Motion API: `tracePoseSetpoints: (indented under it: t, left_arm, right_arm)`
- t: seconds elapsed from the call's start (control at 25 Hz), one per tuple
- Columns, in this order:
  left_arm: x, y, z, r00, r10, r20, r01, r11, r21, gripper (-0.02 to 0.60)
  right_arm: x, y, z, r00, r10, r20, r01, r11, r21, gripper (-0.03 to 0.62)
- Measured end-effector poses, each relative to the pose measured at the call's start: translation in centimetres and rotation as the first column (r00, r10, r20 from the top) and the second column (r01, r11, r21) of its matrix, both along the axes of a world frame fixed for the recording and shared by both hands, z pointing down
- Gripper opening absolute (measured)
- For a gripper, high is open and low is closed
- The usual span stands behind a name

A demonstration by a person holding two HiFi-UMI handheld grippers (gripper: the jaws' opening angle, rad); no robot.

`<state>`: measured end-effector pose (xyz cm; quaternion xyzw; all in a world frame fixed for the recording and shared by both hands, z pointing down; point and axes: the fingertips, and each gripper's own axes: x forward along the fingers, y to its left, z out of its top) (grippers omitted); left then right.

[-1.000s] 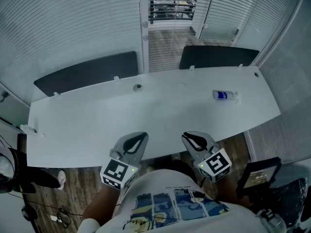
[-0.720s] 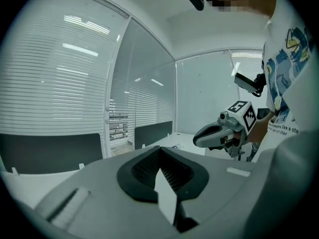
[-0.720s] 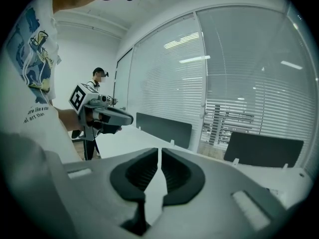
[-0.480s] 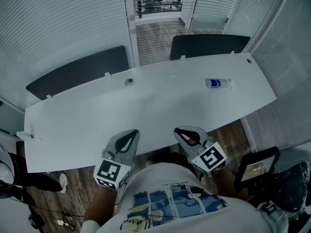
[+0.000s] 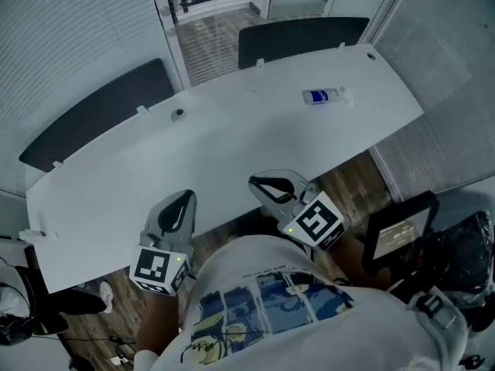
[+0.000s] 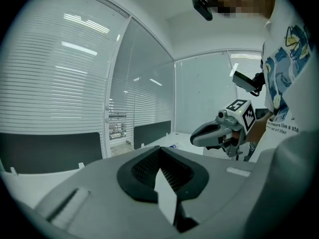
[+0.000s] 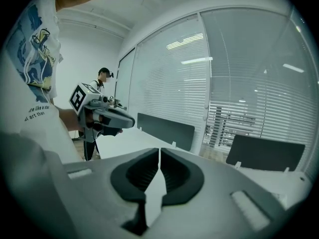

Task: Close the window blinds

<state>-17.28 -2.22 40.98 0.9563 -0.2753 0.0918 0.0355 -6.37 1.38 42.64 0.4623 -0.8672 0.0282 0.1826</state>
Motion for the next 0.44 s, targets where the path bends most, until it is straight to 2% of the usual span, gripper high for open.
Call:
tracePoseSetpoints:
  t: [0.2,0.44]
  left_arm:
    - [-0.1,0.2,0.3,1.0,-0.001,-0.001,0.001,1.0,-0.014,0.003]
    - [0.1,0.2,0.6,1.0,-0.008,0.007,0.008,1.0,-0.018,0.003]
  right_arm:
    - [-0.5,0.3,0.0,1.0,0.002,0.014,-0.002,1.0,-0.016,0.012]
    - [-0.5,0.3,1.0,0.999,-0.021,-0.025,0.02,0.999,-0.032,0.012]
